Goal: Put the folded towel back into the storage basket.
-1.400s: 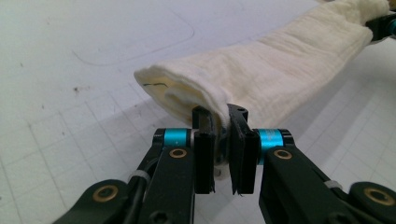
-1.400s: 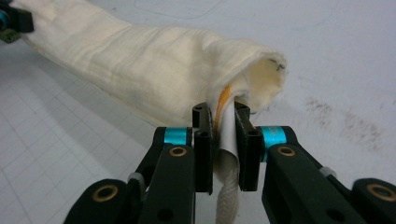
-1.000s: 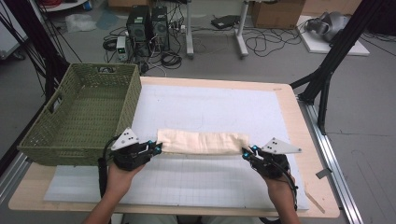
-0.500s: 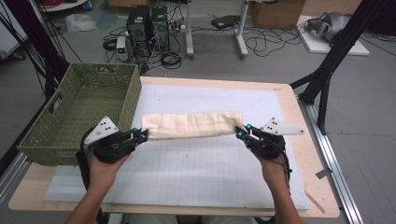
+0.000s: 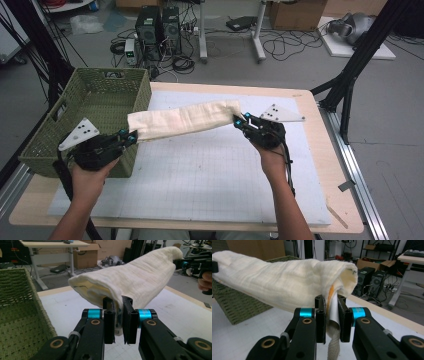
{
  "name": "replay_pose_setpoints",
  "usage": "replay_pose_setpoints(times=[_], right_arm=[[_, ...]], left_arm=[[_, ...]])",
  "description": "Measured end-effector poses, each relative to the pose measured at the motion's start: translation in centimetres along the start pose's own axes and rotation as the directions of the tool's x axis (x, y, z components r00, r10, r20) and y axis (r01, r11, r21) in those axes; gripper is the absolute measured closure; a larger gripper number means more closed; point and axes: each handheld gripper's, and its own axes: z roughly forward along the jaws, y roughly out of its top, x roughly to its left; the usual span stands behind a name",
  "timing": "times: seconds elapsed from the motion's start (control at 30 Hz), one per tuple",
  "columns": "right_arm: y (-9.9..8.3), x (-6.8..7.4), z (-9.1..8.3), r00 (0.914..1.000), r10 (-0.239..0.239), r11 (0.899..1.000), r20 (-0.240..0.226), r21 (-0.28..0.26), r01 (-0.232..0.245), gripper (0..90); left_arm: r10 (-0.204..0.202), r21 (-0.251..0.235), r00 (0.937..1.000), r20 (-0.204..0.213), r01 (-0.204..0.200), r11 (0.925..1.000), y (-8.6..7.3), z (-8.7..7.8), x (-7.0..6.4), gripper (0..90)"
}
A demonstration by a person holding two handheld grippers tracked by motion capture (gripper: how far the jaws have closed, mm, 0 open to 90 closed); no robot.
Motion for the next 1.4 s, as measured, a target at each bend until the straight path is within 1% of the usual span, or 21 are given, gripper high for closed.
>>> replay_pose_setpoints(times=[0.13, 0.33, 0.57, 0.67, 0.83, 0.87, 1.0, 1.1, 1.2, 1.3, 1.4], right_arm=[[0.9, 0.3, 1.4, 1.0, -0.005, 1.0, -0.008, -0.015, 0.005, 80.7], [1.8, 0.8, 3.3, 0.9994, -0.019, 1.0, -0.027, -0.017, 0.019, 80.6], [3.0, 1.6, 5.6, 0.998, -0.034, 0.999, -0.054, -0.019, 0.033, 80.6], [3.9, 1.8, 7.0, 0.9972, -0.039, 0.999, -0.065, -0.02, 0.037, 80.6], [5.5, 2.3, 9.5, 0.9957, -0.048, 0.999, -0.079, -0.01, 0.047, 80.6], [5.8, 2.4, 10.0, 0.9951, -0.057, 0.998, -0.081, -0.009, 0.056, 80.6], [7.0, 2.8, 12.2, 0.9935, -0.07, 0.998, -0.09, 0.001, 0.07, 80.6], [7.7, 3.1, 13.6, 0.9926, -0.072, 0.997, -0.098, 0.007, 0.073, 80.6], [8.2, 3.4, 14.8, 0.9912, -0.077, 0.997, -0.108, 0.006, 0.078, 80.6], [8.7, 3.8, 15.9, 0.9897, -0.073, 0.997, -0.123, 0.011, 0.075, 80.6], [9.3, 4.3, 17.1, 0.9878, -0.073, 0.997, -0.137, 0.002, 0.074, 80.6]], left_arm=[[-0.005, -0.007, 0.9998, -0.018, 0.005, 1.0, 0.3, -0.8, 0.7, 81.6], [-0.013, -0.02, 0.999, -0.042, 0.012, 0.9997, 0.4, -2.0, 1.6, 81.6], [-0.021, -0.036, 0.9967, -0.079, 0.018, 0.9992, 0.2, -3.5, 2.8, 81.6], [-0.017, -0.043, 0.9951, -0.098, 0.013, 0.999, 0.3, -4.1, 3.2, 81.6], [-0.015, -0.048, 0.9907, -0.135, 0.009, 0.9988, 0.2, -5.1, 4.1, 81.6], [-0.016, -0.049, 0.9898, -0.141, 0.009, 0.9988, 0.2, -5.3, 4.3, 81.6], [-0.006, -0.054, 0.9866, -0.163, -0.003, 0.9985, 0.2, -6.0, 4.8, 81.6], [0.005, -0.064, 0.9842, -0.177, -0.016, 0.9978, 0.3, -6.7, 5.2, 81.6], [0.014, -0.072, 0.983, -0.183, -0.027, 0.997, 0.4, -7.3, 5.6, 81.6], [0.017, -0.079, 0.9802, -0.197, -0.033, 0.9964, 0.4, -8.0, 6.1, 81.6], [0.011, -0.086, 0.9771, -0.213, -0.03, 0.9958, 0.3, -8.7, 6.5, 81.6]])
